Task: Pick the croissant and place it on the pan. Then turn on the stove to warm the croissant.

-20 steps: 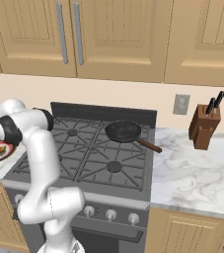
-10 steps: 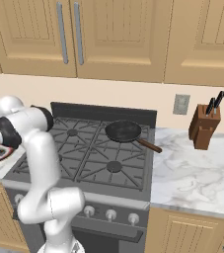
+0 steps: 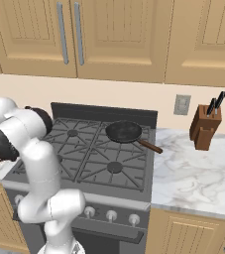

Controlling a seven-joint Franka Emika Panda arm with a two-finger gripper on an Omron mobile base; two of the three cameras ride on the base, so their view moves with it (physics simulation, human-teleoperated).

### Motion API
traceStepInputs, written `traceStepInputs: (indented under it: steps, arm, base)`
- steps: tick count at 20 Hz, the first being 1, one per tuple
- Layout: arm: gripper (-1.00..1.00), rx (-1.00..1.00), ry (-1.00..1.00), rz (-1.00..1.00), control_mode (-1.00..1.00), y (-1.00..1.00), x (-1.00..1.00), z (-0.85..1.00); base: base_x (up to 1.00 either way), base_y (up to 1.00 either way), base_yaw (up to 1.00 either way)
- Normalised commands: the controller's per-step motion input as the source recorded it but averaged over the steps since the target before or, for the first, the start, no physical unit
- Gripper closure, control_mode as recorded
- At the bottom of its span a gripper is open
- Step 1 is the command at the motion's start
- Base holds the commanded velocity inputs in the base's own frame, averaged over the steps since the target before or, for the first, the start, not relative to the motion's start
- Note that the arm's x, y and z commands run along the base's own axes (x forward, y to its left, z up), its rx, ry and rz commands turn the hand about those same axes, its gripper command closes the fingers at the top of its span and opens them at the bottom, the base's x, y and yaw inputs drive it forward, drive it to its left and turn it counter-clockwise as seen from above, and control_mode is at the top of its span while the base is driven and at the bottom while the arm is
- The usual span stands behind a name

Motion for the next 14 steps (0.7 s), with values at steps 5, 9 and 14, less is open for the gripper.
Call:
traceStepInputs:
  steps: [5, 9, 14]
  arm:
    - [1.0, 0.02, 0.0, -0.11, -1.0, -0.66, -0.28, 0.47]
    - [1.0, 0.0, -0.02, -0.15, -1.0, -0.74, -0.39, 0.05]
    - [1.0, 0.0, 0.0, -0.17, -1.0, -0.7, -0.35, 0.06]
  base:
    - [0.0, 0.0, 0.0]
    - [0.0, 0.0, 0.0]
    - [0.0, 0.0, 0.0]
